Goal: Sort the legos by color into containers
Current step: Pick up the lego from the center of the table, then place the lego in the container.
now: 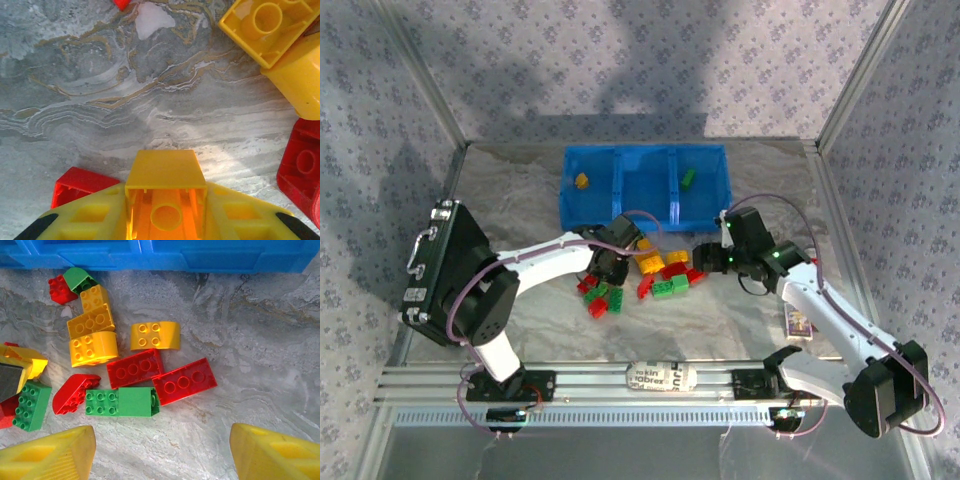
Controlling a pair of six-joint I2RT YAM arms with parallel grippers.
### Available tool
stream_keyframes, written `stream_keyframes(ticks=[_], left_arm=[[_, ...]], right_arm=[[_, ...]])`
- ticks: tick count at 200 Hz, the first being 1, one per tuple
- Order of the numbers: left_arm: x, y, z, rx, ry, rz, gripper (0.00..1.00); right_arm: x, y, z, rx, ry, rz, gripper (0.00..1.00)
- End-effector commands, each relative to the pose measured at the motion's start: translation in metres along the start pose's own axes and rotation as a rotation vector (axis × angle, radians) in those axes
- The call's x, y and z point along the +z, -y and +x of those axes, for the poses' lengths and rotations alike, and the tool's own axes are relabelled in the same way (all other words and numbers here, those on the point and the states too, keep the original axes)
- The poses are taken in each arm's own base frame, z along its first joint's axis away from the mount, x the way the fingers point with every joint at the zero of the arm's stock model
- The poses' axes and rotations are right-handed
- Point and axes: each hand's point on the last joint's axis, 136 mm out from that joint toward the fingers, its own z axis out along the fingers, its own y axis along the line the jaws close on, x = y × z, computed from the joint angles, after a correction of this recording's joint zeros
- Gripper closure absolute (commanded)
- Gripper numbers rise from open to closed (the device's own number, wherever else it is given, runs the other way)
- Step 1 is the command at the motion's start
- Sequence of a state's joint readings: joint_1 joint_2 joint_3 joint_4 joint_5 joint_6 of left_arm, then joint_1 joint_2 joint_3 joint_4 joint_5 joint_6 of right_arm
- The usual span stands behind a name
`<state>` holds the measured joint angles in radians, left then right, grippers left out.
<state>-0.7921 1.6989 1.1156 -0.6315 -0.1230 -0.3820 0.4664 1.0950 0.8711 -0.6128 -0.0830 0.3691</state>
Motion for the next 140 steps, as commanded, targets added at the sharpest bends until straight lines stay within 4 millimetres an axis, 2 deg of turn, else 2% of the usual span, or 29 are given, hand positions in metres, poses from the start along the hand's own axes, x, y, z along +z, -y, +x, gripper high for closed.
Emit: stream_keyframes(ticks=[1,30,61,86,107,133,140], left_arm=[[-0.031,-0.006,-0.021,-0.004,0.081,-0.005,0.65],[-0.063,-0.023,-0.046,-0.066,0.179,0.023,0.65],[-0.100,-0.057,-0.076,-0.170,0.286,0.055,0.66],[-0.126,-0.088,-0.109,-0.234,0.375,0.044,0.66],[-0.136,-0.108,-0.134,-0.257,0.388,0.030,0.65],[-0.127,-0.130,-0.168,-0.283,0.380,0.007,0.65],[-0.126,-0.136,-0.176,-0.297,0.370,-0.002,0.61]], right_arm=[[-0.004,0.004,0.006,0.018,-0.010,0.003,0.27],[-0.005,0.007,0.006,0.024,-0.004,0.006,0.27],[-0.004,0.009,0.009,0.033,-0.003,0.002,0.27],[-0.004,0.008,0.011,0.036,-0.008,-0.001,0.27],[-0.005,0.008,0.010,0.037,-0.004,-0.004,0.28],[-0.009,0.008,0.011,0.042,0.000,-0.007,0.27],[-0.010,0.007,0.012,0.042,-0.002,-0.008,0.27]])
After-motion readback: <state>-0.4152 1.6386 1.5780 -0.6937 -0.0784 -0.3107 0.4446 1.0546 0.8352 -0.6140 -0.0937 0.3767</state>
